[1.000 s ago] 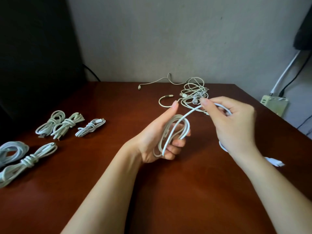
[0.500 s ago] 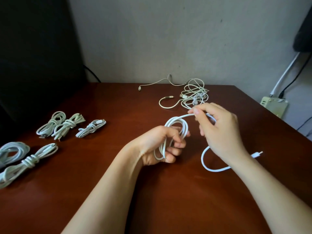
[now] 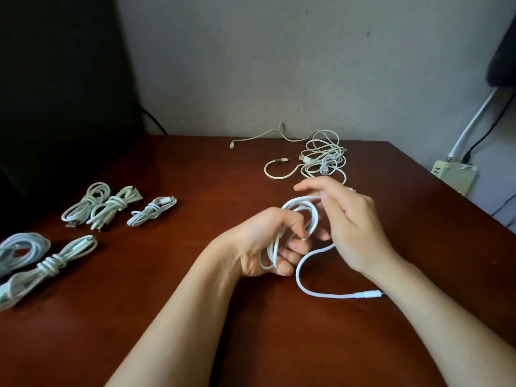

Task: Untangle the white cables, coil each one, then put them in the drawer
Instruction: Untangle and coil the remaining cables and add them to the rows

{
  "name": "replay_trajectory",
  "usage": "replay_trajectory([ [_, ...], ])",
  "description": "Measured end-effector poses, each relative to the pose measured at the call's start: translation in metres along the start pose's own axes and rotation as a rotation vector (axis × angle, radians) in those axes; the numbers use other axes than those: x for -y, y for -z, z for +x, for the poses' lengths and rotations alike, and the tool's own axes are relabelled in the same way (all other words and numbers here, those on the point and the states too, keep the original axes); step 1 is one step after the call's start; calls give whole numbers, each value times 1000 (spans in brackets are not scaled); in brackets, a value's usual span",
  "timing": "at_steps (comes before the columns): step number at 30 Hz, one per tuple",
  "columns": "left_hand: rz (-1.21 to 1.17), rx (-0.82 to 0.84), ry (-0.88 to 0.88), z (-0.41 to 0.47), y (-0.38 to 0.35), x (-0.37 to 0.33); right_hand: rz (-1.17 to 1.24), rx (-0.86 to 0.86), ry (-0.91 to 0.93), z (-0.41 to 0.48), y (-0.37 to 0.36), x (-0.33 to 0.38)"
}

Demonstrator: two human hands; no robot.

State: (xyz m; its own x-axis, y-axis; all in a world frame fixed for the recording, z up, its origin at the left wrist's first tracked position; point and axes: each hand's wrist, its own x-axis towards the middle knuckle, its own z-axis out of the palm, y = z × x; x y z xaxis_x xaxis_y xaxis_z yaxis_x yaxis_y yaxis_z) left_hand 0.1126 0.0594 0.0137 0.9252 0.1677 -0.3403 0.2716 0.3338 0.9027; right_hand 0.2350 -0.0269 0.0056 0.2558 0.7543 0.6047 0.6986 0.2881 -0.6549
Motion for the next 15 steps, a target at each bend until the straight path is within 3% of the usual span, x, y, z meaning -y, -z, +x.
replay_trajectory([
  [3, -32, 26, 3, 1, -1, 0, 38, 12, -27, 0, 2, 2],
  [7, -21, 98, 50, 0, -1, 0, -93, 11, 9, 0, 1, 3],
  [15, 47, 32, 84, 2, 3, 3, -183, 123, 2, -1, 5, 7],
])
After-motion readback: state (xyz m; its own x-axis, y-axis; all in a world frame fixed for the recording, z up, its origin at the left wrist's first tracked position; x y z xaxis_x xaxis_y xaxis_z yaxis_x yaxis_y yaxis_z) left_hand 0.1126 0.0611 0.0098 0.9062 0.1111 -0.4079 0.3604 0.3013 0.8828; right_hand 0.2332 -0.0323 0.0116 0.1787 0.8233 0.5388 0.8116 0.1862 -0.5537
